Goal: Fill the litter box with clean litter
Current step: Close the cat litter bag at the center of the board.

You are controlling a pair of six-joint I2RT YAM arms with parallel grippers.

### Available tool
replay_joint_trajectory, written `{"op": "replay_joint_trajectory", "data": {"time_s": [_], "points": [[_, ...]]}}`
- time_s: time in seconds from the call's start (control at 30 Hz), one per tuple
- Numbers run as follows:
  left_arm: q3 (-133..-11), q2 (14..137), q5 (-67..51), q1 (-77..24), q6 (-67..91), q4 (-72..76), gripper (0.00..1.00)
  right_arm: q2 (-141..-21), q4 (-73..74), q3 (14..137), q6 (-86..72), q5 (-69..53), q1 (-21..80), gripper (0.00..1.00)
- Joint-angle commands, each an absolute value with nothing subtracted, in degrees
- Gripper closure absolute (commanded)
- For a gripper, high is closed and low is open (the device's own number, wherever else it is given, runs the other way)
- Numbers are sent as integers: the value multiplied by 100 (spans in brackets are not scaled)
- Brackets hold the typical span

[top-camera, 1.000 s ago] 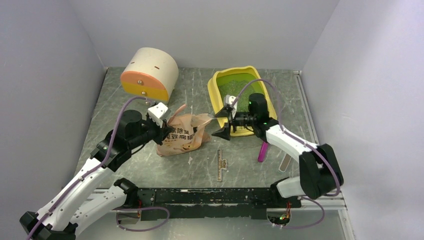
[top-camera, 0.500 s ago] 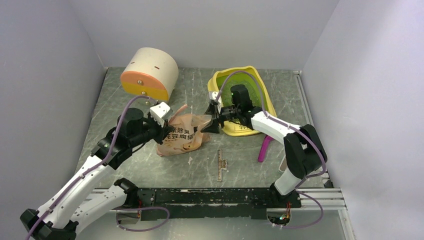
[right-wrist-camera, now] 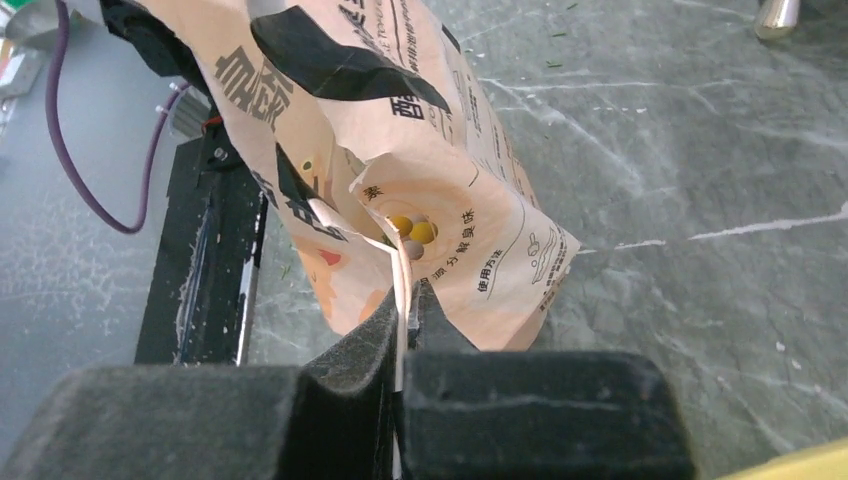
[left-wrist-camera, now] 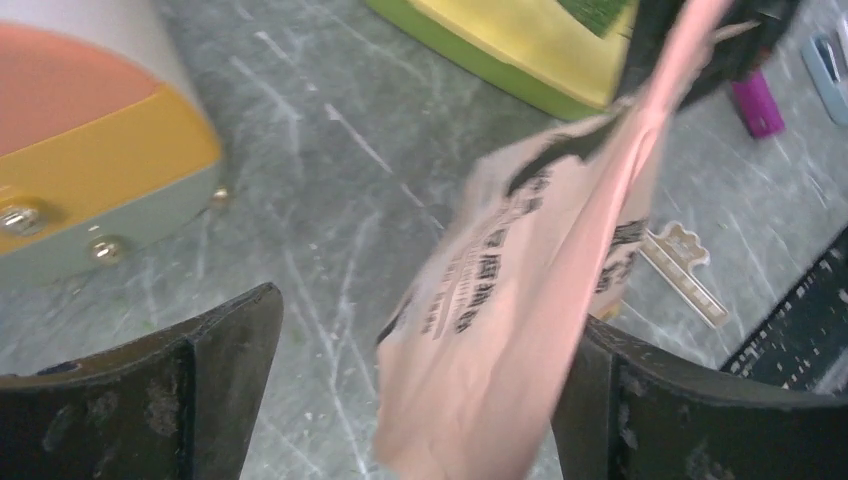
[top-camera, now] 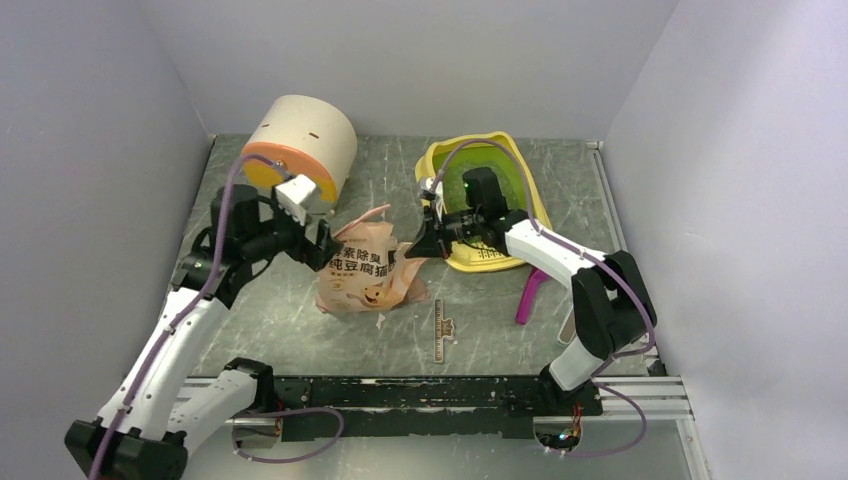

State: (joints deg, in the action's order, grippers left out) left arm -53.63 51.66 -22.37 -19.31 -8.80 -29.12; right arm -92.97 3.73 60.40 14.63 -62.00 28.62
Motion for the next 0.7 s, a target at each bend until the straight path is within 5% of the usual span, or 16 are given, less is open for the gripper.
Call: {"op": "replay_joint_trajectory", "data": {"time_s": [0.0,0.2,0.57,0.67], "points": [[-5425,5303,-4032,-815,-788,-2564,3,-8793,230,5737,842,-6006,2722,100],[-3985,5238,-6010,-214,682,-353,3,-8652,-543,5304,237,-6027,2627,100],[-3046,4962,-5585,-212,1617,1831,3,-8559,-782,5161,79,-6191,2615,99],[-3074,5215,-5368,-220,1672,1922,13,-8533,-835,5124,9,-6157,2617,99]]}}
